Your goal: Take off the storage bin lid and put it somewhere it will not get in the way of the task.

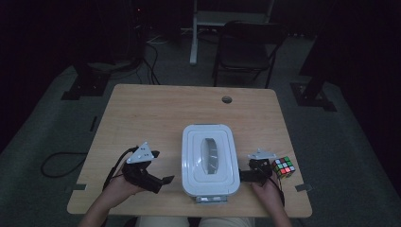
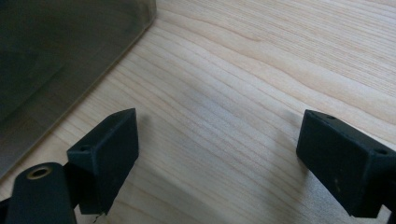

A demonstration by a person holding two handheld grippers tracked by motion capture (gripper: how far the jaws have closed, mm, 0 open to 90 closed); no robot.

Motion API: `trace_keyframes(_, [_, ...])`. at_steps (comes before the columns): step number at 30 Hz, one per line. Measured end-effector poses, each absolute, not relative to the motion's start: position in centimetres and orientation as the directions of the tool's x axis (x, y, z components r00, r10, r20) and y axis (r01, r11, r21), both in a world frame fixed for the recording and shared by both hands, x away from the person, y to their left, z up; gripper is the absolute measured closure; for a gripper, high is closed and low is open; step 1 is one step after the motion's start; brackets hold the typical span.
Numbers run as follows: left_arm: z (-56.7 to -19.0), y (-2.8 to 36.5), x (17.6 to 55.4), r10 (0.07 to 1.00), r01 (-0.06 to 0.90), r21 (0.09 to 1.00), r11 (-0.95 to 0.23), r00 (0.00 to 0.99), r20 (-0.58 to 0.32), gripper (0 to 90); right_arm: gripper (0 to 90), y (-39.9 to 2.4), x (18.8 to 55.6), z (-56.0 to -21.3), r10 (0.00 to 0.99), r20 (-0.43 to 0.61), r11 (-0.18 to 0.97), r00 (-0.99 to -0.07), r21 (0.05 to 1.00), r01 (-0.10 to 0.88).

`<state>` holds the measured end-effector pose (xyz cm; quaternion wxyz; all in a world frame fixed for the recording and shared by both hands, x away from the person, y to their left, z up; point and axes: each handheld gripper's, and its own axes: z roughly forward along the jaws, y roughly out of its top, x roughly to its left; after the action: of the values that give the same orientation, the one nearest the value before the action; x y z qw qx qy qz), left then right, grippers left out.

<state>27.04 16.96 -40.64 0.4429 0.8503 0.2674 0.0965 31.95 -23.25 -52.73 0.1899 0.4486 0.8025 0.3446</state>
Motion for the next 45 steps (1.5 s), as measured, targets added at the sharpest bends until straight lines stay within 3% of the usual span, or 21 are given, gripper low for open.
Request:
trace_keyframes(30, [-39.7, 8.1, 28.7, 0.393, 0.305, 0.803, -0.512, 0.915, -0.096, 0.7, 12.9, -23.2, 31.9, -52.7, 0.852, 0.004, 0.359, -0.523, 0.724, 0.59])
trace_keyframes(35, [-39.8, 7.1, 29.7, 0.398, 0.337, 0.801, -0.495, 0.907, -0.135, 0.7, 12.9, -23.3, 31.9, -52.7, 0.852, 0.004, 0.359, -0.524, 0.723, 0.59])
trace_keyframes(45, [-40.1, 5.0, 30.6, 0.389, 0.327, 0.785, -0.526, 0.913, -0.121, 0.7, 12.9, -23.3, 31.9, -52.7, 0.852, 0.004, 0.36, -0.524, 0.722, 0.59])
